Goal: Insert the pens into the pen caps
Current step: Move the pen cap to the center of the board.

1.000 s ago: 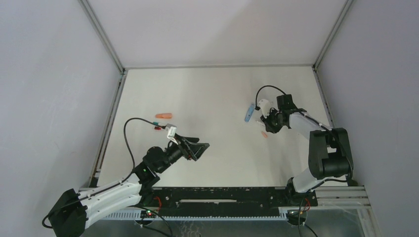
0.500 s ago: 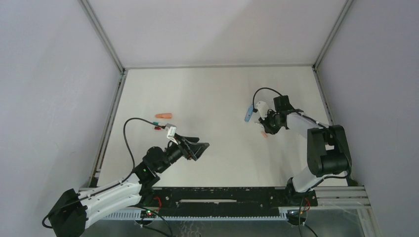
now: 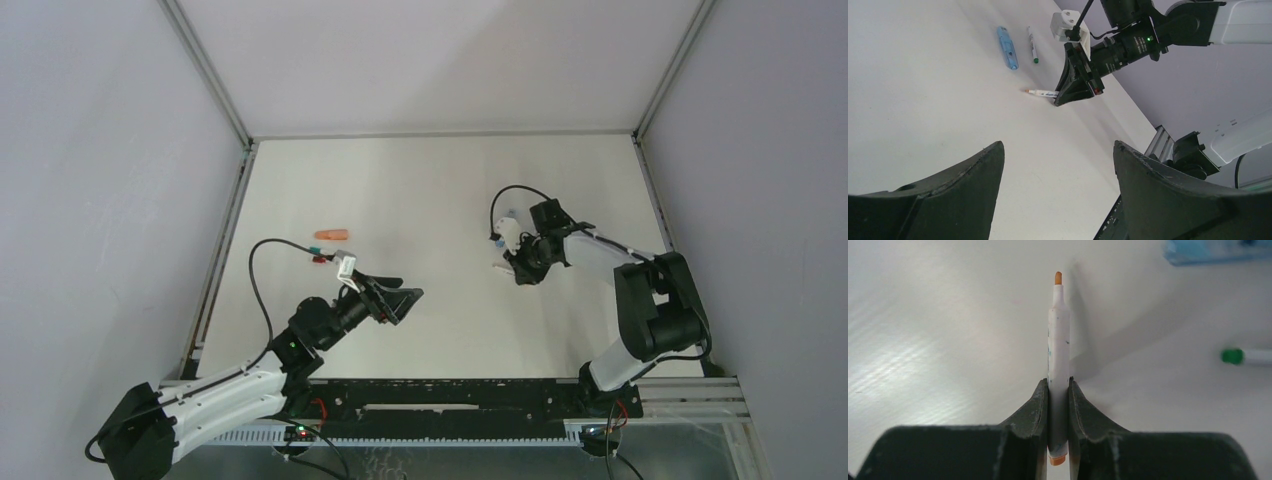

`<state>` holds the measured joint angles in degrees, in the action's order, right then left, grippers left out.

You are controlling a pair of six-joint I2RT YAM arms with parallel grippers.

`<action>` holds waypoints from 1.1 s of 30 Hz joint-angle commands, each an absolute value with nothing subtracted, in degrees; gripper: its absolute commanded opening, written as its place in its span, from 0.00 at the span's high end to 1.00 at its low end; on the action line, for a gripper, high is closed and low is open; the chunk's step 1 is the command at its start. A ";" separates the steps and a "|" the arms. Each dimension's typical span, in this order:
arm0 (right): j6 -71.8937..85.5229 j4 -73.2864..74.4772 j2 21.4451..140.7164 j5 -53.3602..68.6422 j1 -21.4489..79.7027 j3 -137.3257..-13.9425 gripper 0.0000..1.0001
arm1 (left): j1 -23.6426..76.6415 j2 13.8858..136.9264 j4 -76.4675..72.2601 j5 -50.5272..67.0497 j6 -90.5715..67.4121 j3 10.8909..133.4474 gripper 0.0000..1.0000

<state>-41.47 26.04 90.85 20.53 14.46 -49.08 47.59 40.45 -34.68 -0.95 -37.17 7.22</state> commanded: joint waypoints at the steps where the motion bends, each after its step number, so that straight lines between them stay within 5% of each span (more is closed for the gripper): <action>1: -39.60 29.07 87.53 26.20 17.59 -51.76 1.00 | 47.31 40.67 -37.22 -0.61 -37.12 6.49 0.17; 12: -39.77 35.30 72.18 42.57 5.38 -54.56 1.00 | 50.53 57.35 -45.18 6.42 -28.28 13.96 0.17; 25: -32.24 34.37 65.94 45.80 -12.31 -55.72 1.00 | 55.71 102.71 -7.93 6.61 -13.05 65.34 0.19; 33: -31.26 34.55 65.76 48.51 -18.60 -55.94 1.00 | 56.68 117.85 -4.75 10.69 -16.86 82.41 0.40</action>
